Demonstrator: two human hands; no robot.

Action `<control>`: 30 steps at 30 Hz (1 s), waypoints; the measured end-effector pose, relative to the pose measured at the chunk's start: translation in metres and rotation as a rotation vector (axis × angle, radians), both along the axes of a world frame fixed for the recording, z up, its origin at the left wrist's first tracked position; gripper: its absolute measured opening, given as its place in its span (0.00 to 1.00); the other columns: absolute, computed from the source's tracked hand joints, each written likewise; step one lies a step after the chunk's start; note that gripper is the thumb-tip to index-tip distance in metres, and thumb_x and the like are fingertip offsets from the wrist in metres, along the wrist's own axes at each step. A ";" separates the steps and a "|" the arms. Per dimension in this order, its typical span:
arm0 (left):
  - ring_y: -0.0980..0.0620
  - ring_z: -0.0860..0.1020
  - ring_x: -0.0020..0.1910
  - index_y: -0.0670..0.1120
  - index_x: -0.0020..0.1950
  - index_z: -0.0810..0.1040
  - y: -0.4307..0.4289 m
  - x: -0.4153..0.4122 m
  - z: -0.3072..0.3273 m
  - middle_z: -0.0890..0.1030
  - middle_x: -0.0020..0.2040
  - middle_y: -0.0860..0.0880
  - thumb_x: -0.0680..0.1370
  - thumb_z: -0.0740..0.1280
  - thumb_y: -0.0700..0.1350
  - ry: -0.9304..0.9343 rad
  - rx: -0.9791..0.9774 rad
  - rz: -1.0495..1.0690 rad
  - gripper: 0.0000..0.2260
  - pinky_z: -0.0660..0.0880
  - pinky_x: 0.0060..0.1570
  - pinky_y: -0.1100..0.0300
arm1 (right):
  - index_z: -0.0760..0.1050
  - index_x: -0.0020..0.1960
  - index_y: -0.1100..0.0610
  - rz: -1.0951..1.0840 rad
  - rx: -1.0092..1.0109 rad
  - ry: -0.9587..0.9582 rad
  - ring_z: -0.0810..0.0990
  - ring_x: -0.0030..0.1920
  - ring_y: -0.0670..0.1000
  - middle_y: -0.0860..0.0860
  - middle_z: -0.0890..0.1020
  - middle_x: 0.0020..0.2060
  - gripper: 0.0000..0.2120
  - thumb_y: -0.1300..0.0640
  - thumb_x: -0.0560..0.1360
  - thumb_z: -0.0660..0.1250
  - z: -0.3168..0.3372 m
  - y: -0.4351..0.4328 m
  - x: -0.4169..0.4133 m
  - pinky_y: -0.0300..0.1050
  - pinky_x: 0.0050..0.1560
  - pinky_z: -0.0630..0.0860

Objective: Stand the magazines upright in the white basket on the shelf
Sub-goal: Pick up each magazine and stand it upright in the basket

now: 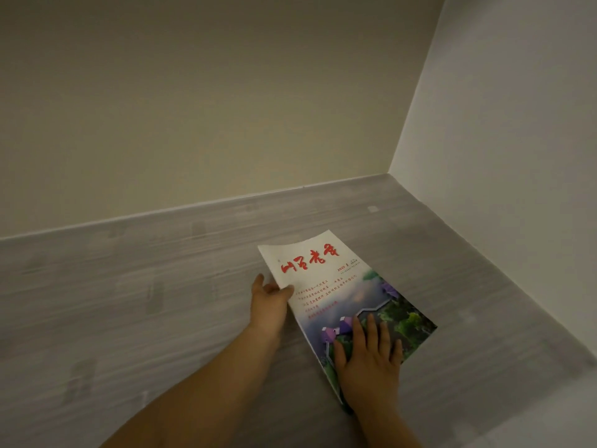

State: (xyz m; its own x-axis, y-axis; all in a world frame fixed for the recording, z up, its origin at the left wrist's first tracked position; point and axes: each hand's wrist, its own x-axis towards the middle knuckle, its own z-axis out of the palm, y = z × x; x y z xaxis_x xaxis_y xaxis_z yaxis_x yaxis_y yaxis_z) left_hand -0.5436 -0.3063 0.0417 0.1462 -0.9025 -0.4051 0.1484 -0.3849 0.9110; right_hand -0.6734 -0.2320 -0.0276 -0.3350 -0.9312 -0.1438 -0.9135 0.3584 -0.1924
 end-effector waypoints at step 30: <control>0.60 0.75 0.41 0.57 0.42 0.67 0.098 0.308 0.129 0.75 0.42 0.61 0.75 0.60 0.33 -0.241 -0.563 0.113 0.17 0.77 0.29 0.70 | 0.76 0.52 0.63 0.172 -0.272 -1.005 0.75 0.43 0.49 0.56 0.78 0.48 0.09 0.68 0.73 0.63 0.136 -0.034 0.204 0.44 0.45 0.74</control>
State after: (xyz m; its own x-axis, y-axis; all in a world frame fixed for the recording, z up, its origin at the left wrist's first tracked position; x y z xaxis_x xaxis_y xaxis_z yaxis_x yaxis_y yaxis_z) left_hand -0.2358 -0.2080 0.1705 0.2813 -0.9416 0.1848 -0.0750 0.1705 0.9825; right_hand -0.4693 -0.2658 0.1086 -0.0382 -0.9974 -0.0609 -0.3242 0.0700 -0.9434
